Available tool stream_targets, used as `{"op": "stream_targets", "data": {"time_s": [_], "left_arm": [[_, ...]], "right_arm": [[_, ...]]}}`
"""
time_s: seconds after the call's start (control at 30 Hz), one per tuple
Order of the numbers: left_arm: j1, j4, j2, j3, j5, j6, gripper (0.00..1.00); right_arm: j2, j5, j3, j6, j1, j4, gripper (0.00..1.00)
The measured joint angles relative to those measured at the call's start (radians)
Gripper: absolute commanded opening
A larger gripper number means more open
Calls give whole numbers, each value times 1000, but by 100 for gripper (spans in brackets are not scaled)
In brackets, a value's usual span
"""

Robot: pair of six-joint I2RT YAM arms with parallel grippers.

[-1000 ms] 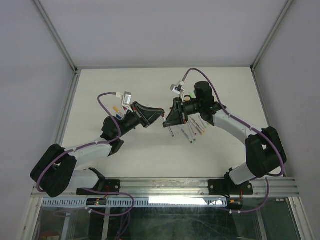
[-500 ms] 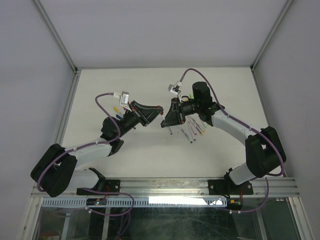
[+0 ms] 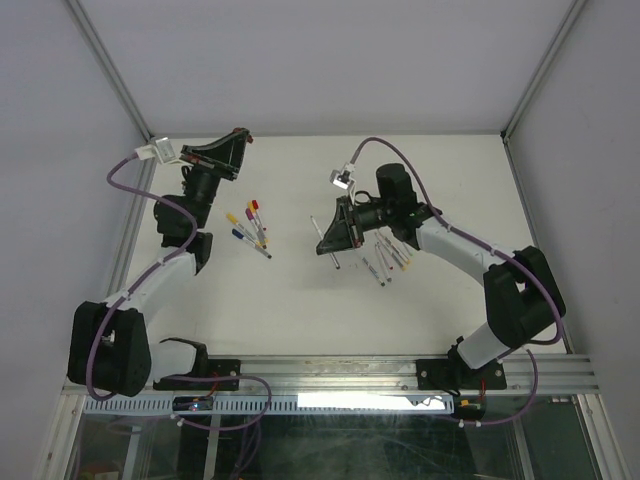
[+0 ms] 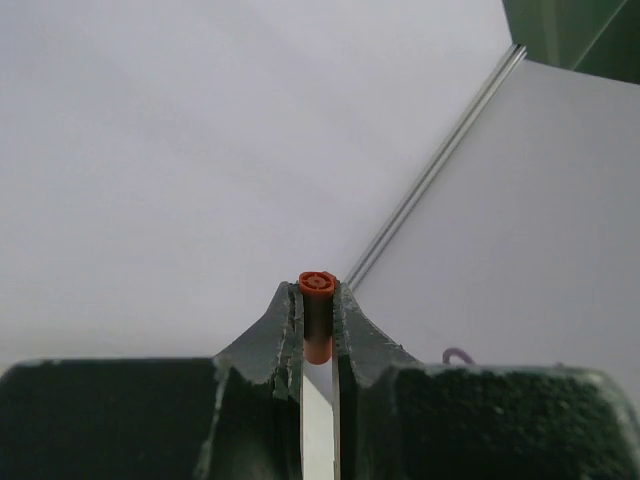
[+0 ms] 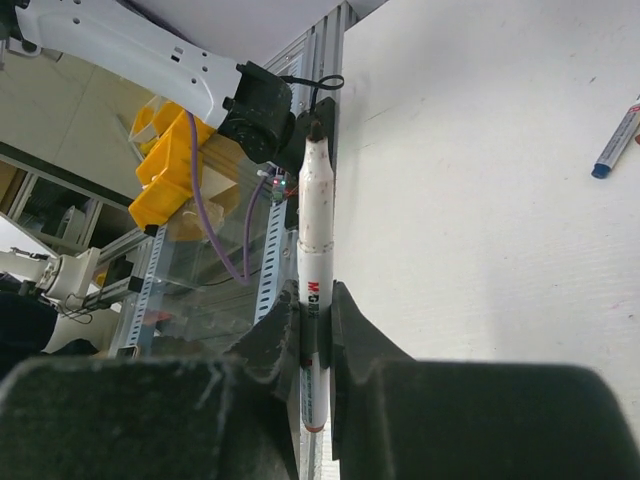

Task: Open the pen caps
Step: Open the pen cap from the pen, then place the pen at the center of the board.

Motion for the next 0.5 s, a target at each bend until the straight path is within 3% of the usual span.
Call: {"op": "stream_targets", "data": {"time_s": [0.2, 0.37, 0.5], "left_arm": [[30, -9, -55, 15, 34, 0, 0], [30, -99, -148, -124, 61, -18, 0], [28, -201, -188, -233, 62, -62, 0]], "right_arm": [[3, 90, 14, -61, 9, -114, 0], [37, 435, 91, -220, 56, -397, 0], [42, 659, 39, -278, 99, -506, 0]]}}
